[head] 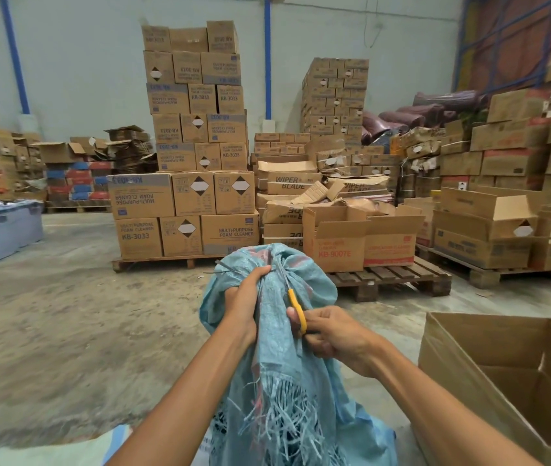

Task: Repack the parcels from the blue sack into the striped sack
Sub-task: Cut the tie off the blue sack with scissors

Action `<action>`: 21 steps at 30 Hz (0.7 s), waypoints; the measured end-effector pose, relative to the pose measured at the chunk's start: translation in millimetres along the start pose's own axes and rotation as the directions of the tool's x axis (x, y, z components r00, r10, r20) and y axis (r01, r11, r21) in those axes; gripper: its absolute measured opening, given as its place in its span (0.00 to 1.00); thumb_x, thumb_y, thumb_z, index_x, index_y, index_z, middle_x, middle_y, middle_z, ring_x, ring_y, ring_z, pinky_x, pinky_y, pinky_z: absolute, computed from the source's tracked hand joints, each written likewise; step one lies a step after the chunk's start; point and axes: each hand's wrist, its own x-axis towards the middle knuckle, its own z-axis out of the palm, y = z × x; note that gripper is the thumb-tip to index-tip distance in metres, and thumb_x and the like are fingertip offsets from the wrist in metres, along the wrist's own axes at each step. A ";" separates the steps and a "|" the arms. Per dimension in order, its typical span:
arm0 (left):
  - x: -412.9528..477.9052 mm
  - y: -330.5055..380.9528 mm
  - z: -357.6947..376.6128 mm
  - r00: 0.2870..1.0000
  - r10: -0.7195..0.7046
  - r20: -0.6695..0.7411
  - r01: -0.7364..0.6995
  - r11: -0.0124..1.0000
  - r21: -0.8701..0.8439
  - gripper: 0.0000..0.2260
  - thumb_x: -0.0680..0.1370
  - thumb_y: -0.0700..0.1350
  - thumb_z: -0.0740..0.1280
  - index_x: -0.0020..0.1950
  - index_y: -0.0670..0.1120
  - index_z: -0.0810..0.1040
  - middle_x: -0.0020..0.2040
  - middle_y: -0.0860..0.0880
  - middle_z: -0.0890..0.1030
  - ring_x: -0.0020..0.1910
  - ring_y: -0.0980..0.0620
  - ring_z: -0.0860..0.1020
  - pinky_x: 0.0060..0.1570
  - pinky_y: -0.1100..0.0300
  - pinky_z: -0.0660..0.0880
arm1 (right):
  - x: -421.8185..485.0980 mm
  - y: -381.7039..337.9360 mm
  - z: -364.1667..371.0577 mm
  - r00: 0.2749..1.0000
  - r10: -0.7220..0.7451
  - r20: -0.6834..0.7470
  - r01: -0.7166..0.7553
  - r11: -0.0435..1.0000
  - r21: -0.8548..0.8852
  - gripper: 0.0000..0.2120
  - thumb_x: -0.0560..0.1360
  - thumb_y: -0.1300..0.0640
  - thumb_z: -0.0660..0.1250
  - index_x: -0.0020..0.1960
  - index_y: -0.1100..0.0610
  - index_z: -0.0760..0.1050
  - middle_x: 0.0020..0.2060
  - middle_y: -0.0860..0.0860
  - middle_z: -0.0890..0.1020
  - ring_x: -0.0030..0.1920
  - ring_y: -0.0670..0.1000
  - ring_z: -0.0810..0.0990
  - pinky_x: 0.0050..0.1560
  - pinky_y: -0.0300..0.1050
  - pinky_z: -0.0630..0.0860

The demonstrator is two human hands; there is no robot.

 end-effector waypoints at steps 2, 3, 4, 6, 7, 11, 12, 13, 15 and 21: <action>4.8 -2.4 -2.3 1.000 -0.020 0.008 0.020 1.000 -0.009 0.23 0.63 0.49 0.79 0.53 0.38 0.83 0.44 0.41 0.86 0.43 0.41 0.85 0.45 0.47 0.82 | -1.0 1.0 0.6 1.000 0.014 -0.008 -0.014 1.000 -0.014 0.15 0.77 0.44 0.69 0.38 0.55 0.77 0.24 0.43 0.72 0.26 0.45 0.58 0.35 0.46 0.50; 6.4 -5.5 -4.1 0.999 -0.030 0.011 0.030 0.999 -0.012 0.24 0.63 0.50 0.79 0.53 0.38 0.83 0.45 0.41 0.86 0.44 0.41 0.85 0.46 0.46 0.82 | -3.1 2.4 1.5 1.000 0.025 -0.006 -0.026 0.999 -0.026 0.15 0.77 0.45 0.69 0.37 0.53 0.78 0.24 0.42 0.73 0.26 0.45 0.59 0.36 0.47 0.50; 9.1 -8.0 -5.2 0.999 -0.032 0.005 0.032 0.999 -0.007 0.24 0.63 0.50 0.79 0.54 0.38 0.82 0.45 0.41 0.86 0.44 0.41 0.85 0.47 0.44 0.82 | -4.6 2.9 1.4 0.999 0.033 -0.007 -0.034 0.998 -0.044 0.14 0.76 0.45 0.70 0.36 0.52 0.80 0.26 0.43 0.74 0.27 0.45 0.59 0.36 0.46 0.50; 14.3 -13.6 -8.9 0.999 -0.028 -0.031 0.028 1.000 -0.004 0.22 0.65 0.48 0.79 0.53 0.39 0.82 0.45 0.42 0.86 0.44 0.42 0.85 0.49 0.41 0.81 | -9.6 5.9 -0.5 0.996 0.070 -0.047 -0.075 0.990 -0.116 0.15 0.71 0.41 0.73 0.39 0.53 0.84 0.31 0.45 0.78 0.29 0.46 0.60 0.34 0.42 0.53; 17.9 -17.6 -11.2 0.998 -0.024 -0.060 0.023 1.000 -0.005 0.21 0.65 0.48 0.79 0.54 0.39 0.81 0.45 0.42 0.86 0.43 0.42 0.85 0.48 0.41 0.82 | -15.0 8.1 -2.4 0.994 0.085 -0.072 -0.097 0.980 -0.172 0.18 0.68 0.39 0.74 0.42 0.55 0.85 0.35 0.48 0.81 0.30 0.46 0.60 0.33 0.41 0.56; 32.7 -41.2 -24.9 0.990 -0.034 -0.140 0.036 0.999 0.009 0.26 0.65 0.48 0.80 0.57 0.39 0.76 0.49 0.42 0.84 0.44 0.44 0.84 0.48 0.44 0.82 | -45.9 34.8 -14.7 0.972 0.182 -0.149 -0.222 0.918 -0.328 0.16 0.71 0.46 0.75 0.46 0.61 0.86 0.44 0.50 0.87 0.26 0.44 0.68 0.29 0.36 0.63; 38.2 -54.8 -31.2 0.989 -0.065 -0.137 0.068 0.998 0.017 0.28 0.63 0.48 0.80 0.57 0.40 0.74 0.50 0.42 0.84 0.44 0.44 0.84 0.48 0.44 0.82 | -59.2 56.1 -12.9 0.963 0.204 -0.174 -0.248 0.924 -0.292 0.11 0.75 0.55 0.74 0.43 0.63 0.84 0.43 0.49 0.88 0.26 0.42 0.74 0.28 0.35 0.67; 42.2 -58.1 -35.4 0.989 -0.066 -0.136 0.068 0.998 0.016 0.29 0.62 0.49 0.81 0.57 0.41 0.73 0.50 0.42 0.84 0.44 0.44 0.84 0.48 0.43 0.82 | -67.1 76.2 -12.6 0.956 0.212 -0.201 -0.258 0.936 -0.238 0.08 0.76 0.61 0.72 0.41 0.65 0.81 0.41 0.50 0.87 0.29 0.41 0.79 0.26 0.35 0.71; 56.2 -76.1 -47.0 0.987 -0.068 -0.148 0.070 0.997 0.009 0.30 0.62 0.48 0.81 0.57 0.41 0.71 0.52 0.42 0.83 0.44 0.44 0.84 0.47 0.43 0.82 | -95.5 130.0 -4.6 0.924 0.260 -0.280 -0.290 0.954 -0.072 0.08 0.75 0.68 0.70 0.38 0.66 0.76 0.38 0.55 0.87 0.38 0.47 0.86 0.26 0.39 0.77; 50.8 -93.8 -52.8 0.982 -0.100 -0.158 0.110 0.992 0.059 0.32 0.71 0.45 0.77 0.68 0.42 0.63 0.55 0.43 0.79 0.51 0.45 0.82 0.51 0.45 0.81 | -202.8 295.3 28.7 0.621 0.480 -0.620 -0.516 0.846 0.137 0.13 0.68 0.68 0.78 0.38 0.65 0.73 0.33 0.62 0.85 0.33 0.58 0.86 0.29 0.52 0.81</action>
